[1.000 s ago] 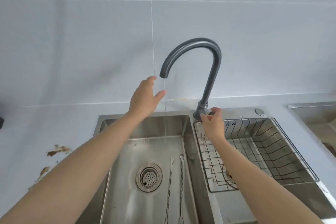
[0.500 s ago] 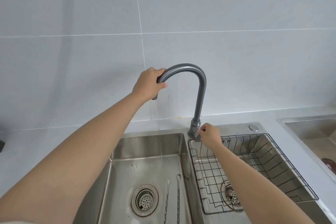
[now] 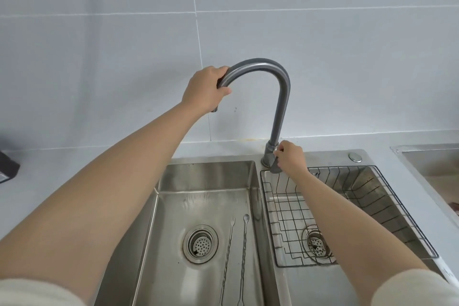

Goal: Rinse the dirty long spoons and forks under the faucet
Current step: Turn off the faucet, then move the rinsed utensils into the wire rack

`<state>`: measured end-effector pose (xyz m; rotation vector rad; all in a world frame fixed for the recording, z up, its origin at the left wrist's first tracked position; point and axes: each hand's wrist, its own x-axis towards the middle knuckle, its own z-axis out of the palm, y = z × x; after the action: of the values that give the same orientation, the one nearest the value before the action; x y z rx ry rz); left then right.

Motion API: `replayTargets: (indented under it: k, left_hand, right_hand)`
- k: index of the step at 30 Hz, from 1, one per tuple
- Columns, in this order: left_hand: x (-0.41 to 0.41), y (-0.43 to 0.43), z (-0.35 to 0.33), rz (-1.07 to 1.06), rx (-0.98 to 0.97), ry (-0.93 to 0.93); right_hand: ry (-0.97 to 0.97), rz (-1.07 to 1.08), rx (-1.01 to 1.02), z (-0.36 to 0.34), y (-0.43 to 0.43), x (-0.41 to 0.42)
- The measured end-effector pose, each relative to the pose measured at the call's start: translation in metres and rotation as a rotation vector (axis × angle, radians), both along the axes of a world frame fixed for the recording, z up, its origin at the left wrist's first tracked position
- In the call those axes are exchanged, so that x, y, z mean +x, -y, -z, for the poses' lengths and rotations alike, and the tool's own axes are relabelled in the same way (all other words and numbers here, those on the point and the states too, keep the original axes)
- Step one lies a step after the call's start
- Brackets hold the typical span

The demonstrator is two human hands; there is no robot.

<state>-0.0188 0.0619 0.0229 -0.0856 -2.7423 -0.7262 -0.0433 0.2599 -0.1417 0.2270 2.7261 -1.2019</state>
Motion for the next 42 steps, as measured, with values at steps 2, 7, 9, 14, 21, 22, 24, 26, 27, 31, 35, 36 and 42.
replayTargets:
  k: [2, 7, 9, 14, 21, 22, 24, 26, 27, 31, 35, 36, 42]
  left_hand:
    - [0.004, -0.003, 0.0, -0.007, 0.025, 0.006]
    - [0.02, -0.005, 0.026, -0.132, 0.339, -0.089]
    - [0.037, -0.006, 0.055, -0.26, 0.488, -0.196]
    - [0.096, -0.024, 0.181, -0.377, 0.482, 0.231]
    - [0.151, -0.053, 0.31, -0.232, 0.234, 0.803]
    - [0.157, -0.056, 0.321, -0.21, 0.211, 0.863]
    - [0.167, -0.061, 0.341, -0.181, 0.171, 0.989]
    - [0.176, -0.064, 0.357, -0.151, 0.111, 1.087]
    - [0.178, -0.065, 0.365, -0.132, 0.083, 1.116]
    - [0.179, -0.068, 0.384, -0.115, 0.02, 1.172]
    - [0.177, -0.074, 0.391, -0.058, 0.002, 1.159]
    - [0.176, -0.075, 0.392, -0.04, -0.008, 1.149]
    - [0.173, -0.08, 0.393, 0.003, 0.005, 1.118]
  right_hand:
    - [-0.027, -0.002, -0.009, 0.0, -0.001, 0.007]
    - [-0.103, -0.048, 0.025, 0.001, 0.013, 0.031]
    - [-0.103, -0.146, 0.054, 0.008, 0.025, 0.039]
    - [0.107, -0.301, 0.038, 0.043, 0.057, 0.058]
    - [0.591, -0.278, 0.05, 0.122, 0.068, 0.079]
    - [0.649, -0.246, 0.064, 0.134, 0.067, 0.084]
    - [0.726, -0.186, 0.07, 0.158, 0.064, 0.091]
    - [0.77, -0.129, 0.066, 0.18, 0.063, 0.1]
    - [0.778, -0.1, 0.077, 0.189, 0.064, 0.103]
    - [0.715, -0.089, 0.182, 0.211, 0.067, 0.115]
    - [0.69, -0.087, 0.243, 0.219, 0.068, 0.124]
    - [0.683, -0.081, 0.263, 0.218, 0.07, 0.125]
    - [0.577, -0.07, 0.382, 0.222, 0.078, 0.132]
